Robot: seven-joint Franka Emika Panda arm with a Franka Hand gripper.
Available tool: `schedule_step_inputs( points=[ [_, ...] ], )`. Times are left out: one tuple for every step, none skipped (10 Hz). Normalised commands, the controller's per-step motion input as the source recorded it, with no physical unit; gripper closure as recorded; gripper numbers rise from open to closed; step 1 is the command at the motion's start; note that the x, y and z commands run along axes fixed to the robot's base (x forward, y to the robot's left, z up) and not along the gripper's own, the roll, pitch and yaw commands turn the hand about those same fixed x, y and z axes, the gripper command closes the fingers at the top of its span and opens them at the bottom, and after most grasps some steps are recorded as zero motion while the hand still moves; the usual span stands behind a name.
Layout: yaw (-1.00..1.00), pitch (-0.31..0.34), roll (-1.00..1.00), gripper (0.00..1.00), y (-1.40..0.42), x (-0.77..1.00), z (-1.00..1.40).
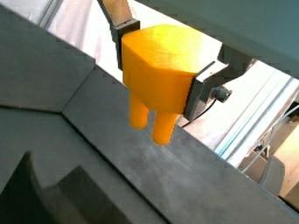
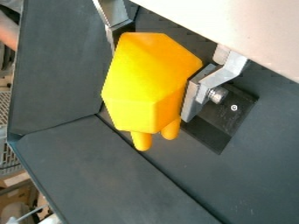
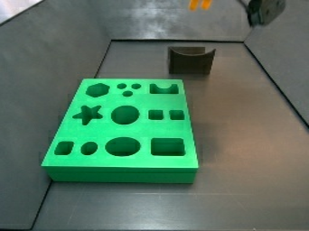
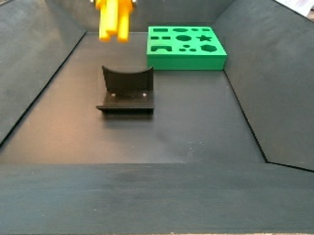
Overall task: Pick up the 3 prong object. Move up. Place the 3 prong object on the fixture. Regrasp the 3 prong object. Move to above the board. Insert the 3 prong object.
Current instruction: Move to above the board.
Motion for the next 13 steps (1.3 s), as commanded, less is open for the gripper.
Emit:
schedule_step_inputs(
  points=[
    [0.09, 0.198, -0.04, 1.00, -0.03, -0.03, 1.00],
    [0.11, 0.186, -0.04, 1.00, -0.03, -0.03, 1.00],
    [0.15, 0.154, -0.03, 1.00, -0.03, -0.01, 1.00],
    [0.16, 0.140, -0.03, 1.00, -0.03, -0.01, 1.00],
    [0.16, 0.105, -0.03, 1.00, -0.03, 0.00, 0.94],
    [0.16, 0.079, -0.03, 1.00, -0.03, 0.01, 0.77],
    [0.15, 0.053, -0.04, 1.00, -0.02, 0.01, 0.54],
    [0.14, 0.041, -0.04, 1.00, -0.02, 0.01, 0.43],
    [0.11, 0.023, -0.05, 1.00, -0.01, 0.01, 0.21],
    [0.01, 0.046, -1.00, 1.00, -1.00, -0.59, 0.05],
    [0.01, 0.039, -1.00, 1.00, -1.00, -0.59, 0.05],
    [0.01, 0.025, -1.00, 1.00, -1.00, -0.62, 0.07],
    [0.01, 0.014, -1.00, 1.00, -1.00, -0.64, 0.04]
  ],
)
